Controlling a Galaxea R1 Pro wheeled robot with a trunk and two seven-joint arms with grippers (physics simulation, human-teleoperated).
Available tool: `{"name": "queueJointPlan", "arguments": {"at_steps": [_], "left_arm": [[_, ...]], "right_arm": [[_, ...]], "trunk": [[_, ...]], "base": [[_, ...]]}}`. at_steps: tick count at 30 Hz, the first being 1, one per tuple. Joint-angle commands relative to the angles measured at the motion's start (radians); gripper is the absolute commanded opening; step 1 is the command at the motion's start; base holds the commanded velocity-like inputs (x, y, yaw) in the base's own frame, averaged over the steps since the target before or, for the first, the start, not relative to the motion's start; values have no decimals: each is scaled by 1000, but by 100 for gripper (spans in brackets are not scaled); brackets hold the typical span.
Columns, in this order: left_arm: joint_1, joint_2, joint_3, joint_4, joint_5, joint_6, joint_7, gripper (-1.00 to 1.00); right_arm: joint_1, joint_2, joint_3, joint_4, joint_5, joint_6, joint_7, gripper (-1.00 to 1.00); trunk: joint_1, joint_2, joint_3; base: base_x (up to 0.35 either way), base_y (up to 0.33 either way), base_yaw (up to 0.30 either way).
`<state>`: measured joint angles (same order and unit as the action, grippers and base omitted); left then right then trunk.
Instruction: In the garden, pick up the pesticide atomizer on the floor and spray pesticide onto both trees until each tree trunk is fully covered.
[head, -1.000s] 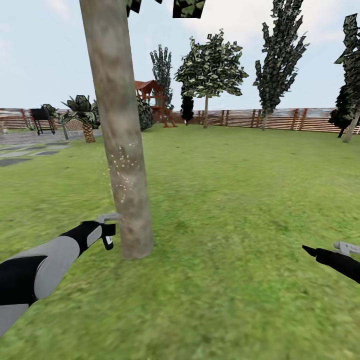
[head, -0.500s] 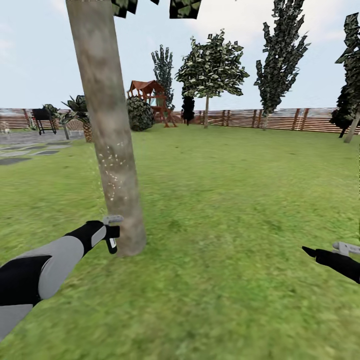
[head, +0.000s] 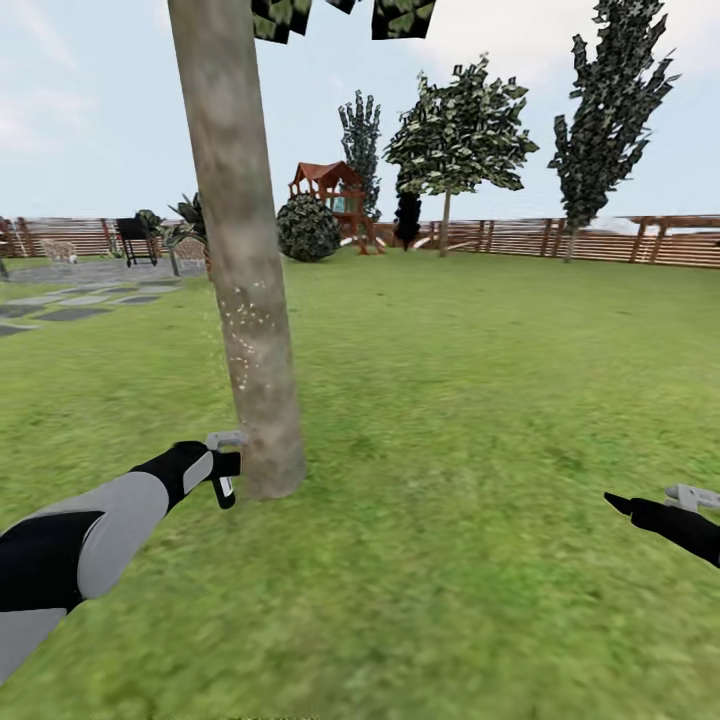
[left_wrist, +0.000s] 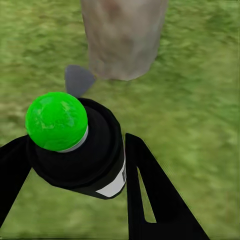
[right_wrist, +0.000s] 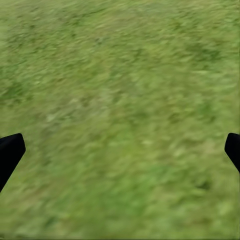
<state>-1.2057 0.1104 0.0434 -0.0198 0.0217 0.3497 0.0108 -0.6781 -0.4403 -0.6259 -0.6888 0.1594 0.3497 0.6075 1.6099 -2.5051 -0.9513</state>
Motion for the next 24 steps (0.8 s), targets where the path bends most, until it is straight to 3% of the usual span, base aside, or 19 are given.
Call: {"name": "queueJointPlan", "arguments": {"at_steps": [1,8,14,19,24], "left_arm": [[0,0,0,0,0,0,0,-100],[0,0,0,0,0,-1,0,-100],[0,1,0,0,1,-1,0,-100],[0,2,0,0,1,-2,-1,-100],[0,2,1,0,1,-2,-1,-100]], "right_arm": [[0,0,0,0,0,0,0,100],[0,0,0,0,0,0,0,100],[0,0,1,0,0,0,0,100],[0,0,1,0,0,0,0,100],[0,0,2,0,0,0,0,100]], "trunk": [[0,0,0],[0,0,0],[0,0,0],[0,0,0],[0,0,0]], "base": [[36,-208,151],[116,-279,43],[156,-290,211],[249,-228,250],[296,-169,66]]}}
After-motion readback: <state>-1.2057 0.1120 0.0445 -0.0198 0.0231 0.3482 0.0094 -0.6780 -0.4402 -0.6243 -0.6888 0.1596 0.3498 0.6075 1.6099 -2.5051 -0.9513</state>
